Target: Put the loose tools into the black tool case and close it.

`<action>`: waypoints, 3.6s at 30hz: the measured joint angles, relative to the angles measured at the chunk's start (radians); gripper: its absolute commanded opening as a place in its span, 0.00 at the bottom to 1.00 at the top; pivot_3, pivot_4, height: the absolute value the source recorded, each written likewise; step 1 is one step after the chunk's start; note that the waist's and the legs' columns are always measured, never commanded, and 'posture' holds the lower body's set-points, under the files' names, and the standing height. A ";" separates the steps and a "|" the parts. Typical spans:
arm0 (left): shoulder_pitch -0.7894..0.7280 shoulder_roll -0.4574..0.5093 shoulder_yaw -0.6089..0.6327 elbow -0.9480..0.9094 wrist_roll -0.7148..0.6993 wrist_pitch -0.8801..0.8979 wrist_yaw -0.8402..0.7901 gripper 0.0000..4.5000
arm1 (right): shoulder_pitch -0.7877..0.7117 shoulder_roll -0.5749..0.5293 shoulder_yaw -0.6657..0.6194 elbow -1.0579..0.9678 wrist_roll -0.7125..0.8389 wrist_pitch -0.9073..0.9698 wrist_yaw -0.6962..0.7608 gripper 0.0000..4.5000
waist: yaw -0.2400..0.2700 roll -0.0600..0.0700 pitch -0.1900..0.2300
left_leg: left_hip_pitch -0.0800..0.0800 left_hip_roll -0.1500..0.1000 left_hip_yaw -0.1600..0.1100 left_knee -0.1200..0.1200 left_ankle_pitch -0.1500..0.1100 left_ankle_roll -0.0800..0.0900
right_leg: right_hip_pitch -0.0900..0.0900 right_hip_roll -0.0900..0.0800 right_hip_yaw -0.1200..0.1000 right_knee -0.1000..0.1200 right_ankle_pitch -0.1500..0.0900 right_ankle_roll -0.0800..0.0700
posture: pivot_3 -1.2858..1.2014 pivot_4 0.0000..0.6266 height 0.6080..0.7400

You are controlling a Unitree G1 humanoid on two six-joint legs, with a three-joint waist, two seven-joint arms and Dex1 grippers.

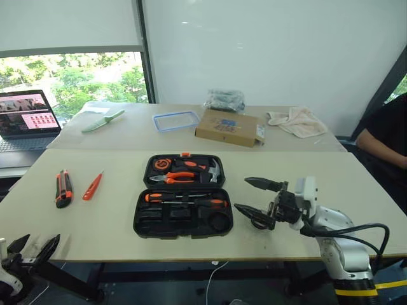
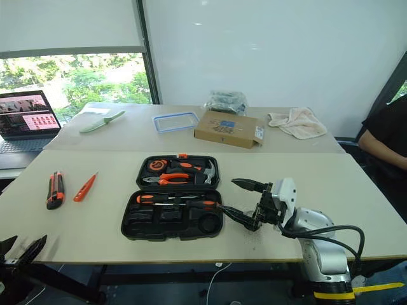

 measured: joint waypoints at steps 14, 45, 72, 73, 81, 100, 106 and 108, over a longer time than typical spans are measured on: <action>-0.844 0.204 -0.498 0.417 0.244 0.466 0.247 1.00 | -0.109 -0.004 0.062 -0.005 0.000 -0.011 -0.041 0.99 | -0.016 -0.002 0.001 | -0.001 -0.004 0.000 -0.006 0.007 -0.002 | -0.003 0.003 0.001 0.002 0.006 -0.010 | 0.52 0.24 1.00; -0.808 0.252 -0.751 0.052 0.172 0.063 -0.812 0.14 | -0.061 -0.077 0.045 -0.041 0.001 -0.011 -0.082 1.00 | -0.001 -0.003 0.002 | -0.003 -0.006 0.001 -0.006 0.005 0.001 | -0.003 0.001 0.003 0.001 0.003 -0.005 | 0.52 0.24 1.00; -0.903 0.153 -1.007 0.207 0.577 -0.164 -0.699 0.14 | -0.030 -0.068 0.052 -0.083 0.001 -0.011 -0.115 1.00 | 0.003 -0.003 0.002 | -0.003 -0.005 0.001 -0.002 0.006 0.002 | -0.003 0.002 0.004 0.003 0.004 -0.005 | 0.52 0.24 1.00; -0.903 0.159 -1.010 0.206 0.581 -0.168 -0.706 0.14 | -0.030 -0.067 0.052 -0.083 0.001 -0.011 -0.115 1.00 | 0.001 -0.003 0.002 | -0.002 -0.005 0.001 -0.002 0.006 0.002 | -0.003 0.002 0.004 0.003 0.004 -0.005 | 0.52 0.24 1.00; -0.898 0.178 -1.020 0.162 0.606 -0.115 -0.727 0.14 | -0.029 -0.067 0.055 -0.083 0.001 -0.011 -0.115 1.00 | -0.007 -0.003 0.002 | -0.002 -0.005 0.001 -0.002 0.005 0.003 | -0.003 0.002 0.006 0.002 0.003 -0.005 | 0.52 0.24 1.00; -0.906 0.151 -0.889 0.118 0.436 -0.036 -0.758 0.59 | -0.030 -0.067 0.074 -0.076 0.001 -0.012 -0.092 1.00 | -0.001 -0.003 0.002 | -0.004 -0.005 0.001 0.002 0.004 0.004 | -0.003 0.002 0.007 0.004 0.003 -0.004 | 0.52 0.24 1.00; -0.849 0.163 -0.862 0.130 0.434 -0.083 -0.738 0.18 | -0.032 -0.060 0.078 -0.072 0.001 -0.012 -0.094 1.00 | -0.004 -0.003 0.002 | -0.003 -0.005 0.001 0.002 0.004 0.004 | -0.003 0.002 0.007 0.004 0.003 -0.004 | 0.52 0.24 1.00; -0.817 0.156 -0.867 0.139 0.434 -0.083 -0.735 0.03 | -0.032 -0.057 0.080 -0.072 0.001 -0.012 -0.094 1.00 | -0.004 -0.003 0.002 | -0.004 -0.005 0.001 0.002 0.004 0.004 | -0.003 0.002 0.007 0.004 0.003 -0.004 | 0.52 0.24 1.00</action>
